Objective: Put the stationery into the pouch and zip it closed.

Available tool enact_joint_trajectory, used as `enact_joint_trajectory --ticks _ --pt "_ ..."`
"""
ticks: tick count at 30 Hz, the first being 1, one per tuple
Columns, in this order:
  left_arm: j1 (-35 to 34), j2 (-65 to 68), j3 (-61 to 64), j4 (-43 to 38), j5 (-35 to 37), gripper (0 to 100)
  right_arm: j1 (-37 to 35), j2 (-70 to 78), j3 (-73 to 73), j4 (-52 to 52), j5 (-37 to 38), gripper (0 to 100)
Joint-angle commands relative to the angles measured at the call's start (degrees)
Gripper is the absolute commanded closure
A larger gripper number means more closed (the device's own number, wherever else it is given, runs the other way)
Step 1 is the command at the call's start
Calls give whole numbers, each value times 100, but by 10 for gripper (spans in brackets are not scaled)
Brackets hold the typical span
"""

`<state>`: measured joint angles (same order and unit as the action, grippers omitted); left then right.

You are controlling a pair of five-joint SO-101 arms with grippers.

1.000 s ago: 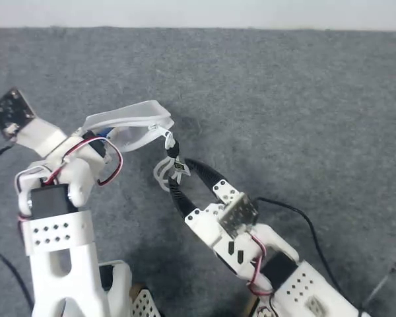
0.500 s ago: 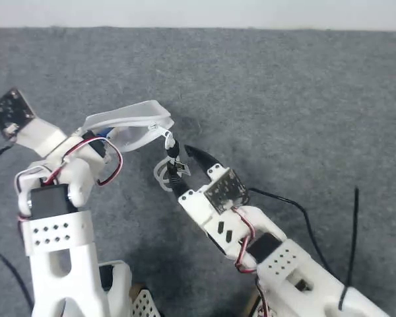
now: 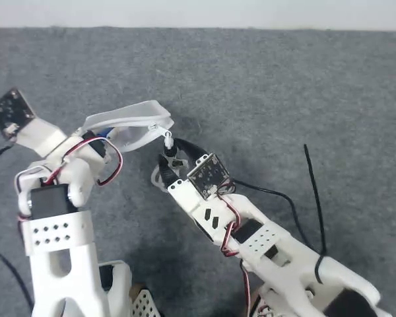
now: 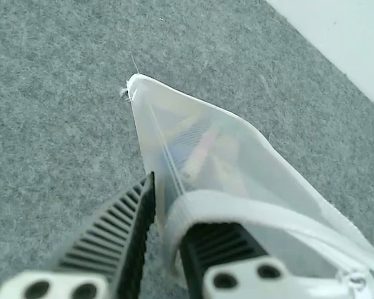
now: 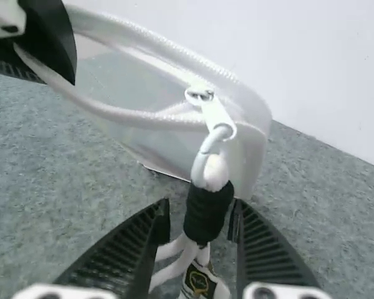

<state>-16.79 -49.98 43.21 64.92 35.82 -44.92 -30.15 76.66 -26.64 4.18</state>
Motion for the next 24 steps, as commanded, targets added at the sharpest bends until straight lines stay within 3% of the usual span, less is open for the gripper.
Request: enact_joint_trajectory --ticks 1,17,22,24 --pt "18 -273 -180 -264 62 989 101 -31 -360 -242 -18 846" --pt "18 -273 -180 -255 62 989 374 -31 -360 -251 -35 853" --pt "18 -273 -180 -255 62 989 382 -40 -352 -251 -18 990" --pt "18 -273 -180 -255 62 989 391 -40 -325 -251 -9 987"
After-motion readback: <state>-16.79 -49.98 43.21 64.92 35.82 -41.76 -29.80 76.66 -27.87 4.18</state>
